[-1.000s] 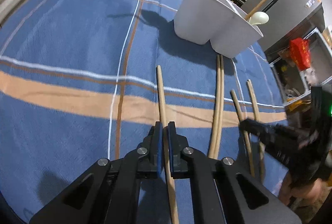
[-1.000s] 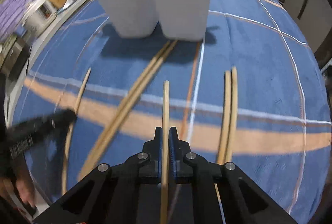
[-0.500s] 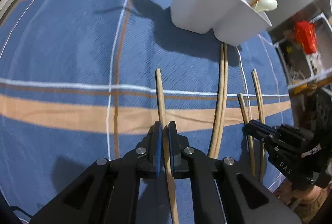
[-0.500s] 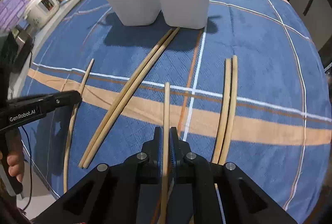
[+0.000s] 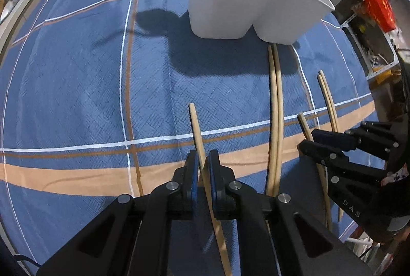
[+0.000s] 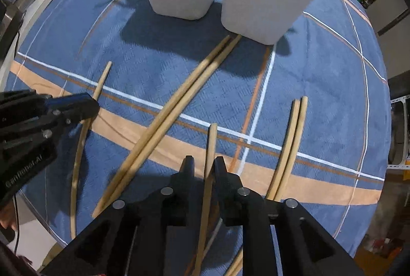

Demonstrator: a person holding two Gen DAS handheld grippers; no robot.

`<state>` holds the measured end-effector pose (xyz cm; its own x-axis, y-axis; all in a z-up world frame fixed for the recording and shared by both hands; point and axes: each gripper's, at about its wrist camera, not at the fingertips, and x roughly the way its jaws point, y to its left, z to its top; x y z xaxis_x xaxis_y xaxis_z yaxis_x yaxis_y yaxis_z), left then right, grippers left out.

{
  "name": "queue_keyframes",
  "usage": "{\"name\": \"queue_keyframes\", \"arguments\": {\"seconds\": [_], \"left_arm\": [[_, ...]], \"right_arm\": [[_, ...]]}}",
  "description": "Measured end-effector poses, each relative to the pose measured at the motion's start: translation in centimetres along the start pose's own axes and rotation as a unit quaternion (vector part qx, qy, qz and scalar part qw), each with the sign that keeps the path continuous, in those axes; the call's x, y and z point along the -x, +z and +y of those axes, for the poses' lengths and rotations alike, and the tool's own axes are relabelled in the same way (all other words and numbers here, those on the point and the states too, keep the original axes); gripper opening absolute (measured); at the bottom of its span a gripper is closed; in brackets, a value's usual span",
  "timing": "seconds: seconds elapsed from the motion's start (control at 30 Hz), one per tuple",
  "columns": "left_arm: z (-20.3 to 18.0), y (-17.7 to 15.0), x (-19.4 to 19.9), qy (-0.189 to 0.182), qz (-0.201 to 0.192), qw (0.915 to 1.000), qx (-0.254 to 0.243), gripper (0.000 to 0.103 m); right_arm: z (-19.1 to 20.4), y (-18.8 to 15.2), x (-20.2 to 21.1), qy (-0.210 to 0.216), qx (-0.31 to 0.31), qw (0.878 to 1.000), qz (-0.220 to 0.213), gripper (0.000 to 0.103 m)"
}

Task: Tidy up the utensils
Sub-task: 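Lift both held chopsticks off the cloth toward the holder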

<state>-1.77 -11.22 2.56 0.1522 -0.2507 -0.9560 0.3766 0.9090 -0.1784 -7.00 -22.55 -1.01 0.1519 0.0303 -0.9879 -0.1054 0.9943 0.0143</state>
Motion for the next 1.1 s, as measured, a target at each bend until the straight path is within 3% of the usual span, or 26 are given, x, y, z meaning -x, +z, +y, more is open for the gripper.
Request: {"name": "queue_keyframes", "arguments": {"seconds": [0.13,0.23,0.4,0.57,0.83,1.1], "left_arm": [[-1.2,-0.9,0.2,0.024,-0.026,0.9992,-0.017,0.007],[-1.6,-1.7,0.5,0.033,-0.047,0.9982,-0.016,0.005],[-1.1,-3.4,2.4,-0.013,-0.096,0.9949,0.026,0.005],[-1.3,-5.0,5.9,-0.026,-0.146,0.9882,0.037,0.005],[-0.9,-7.5,9.5,-0.030,-0.195,0.9794,0.044,0.005],[-1.3,-10.7,13.2,0.009,-0.258,0.9655,0.031,0.005]], "right_arm": [[1.2,-0.8,0.1,-0.004,-0.004,0.999,-0.047,0.018],[1.4,-2.1,0.4,0.005,-0.001,0.997,-0.078,0.008],[-0.5,-4.2,1.6,0.072,-0.050,0.988,-0.125,0.007],[-1.4,-6.9,4.2,0.104,-0.084,0.976,-0.174,0.007],[-3.2,-9.8,8.3,0.127,-0.113,0.956,-0.238,0.007],[-2.0,-13.2,12.6,0.112,-0.106,0.942,-0.296,0.007]]}}
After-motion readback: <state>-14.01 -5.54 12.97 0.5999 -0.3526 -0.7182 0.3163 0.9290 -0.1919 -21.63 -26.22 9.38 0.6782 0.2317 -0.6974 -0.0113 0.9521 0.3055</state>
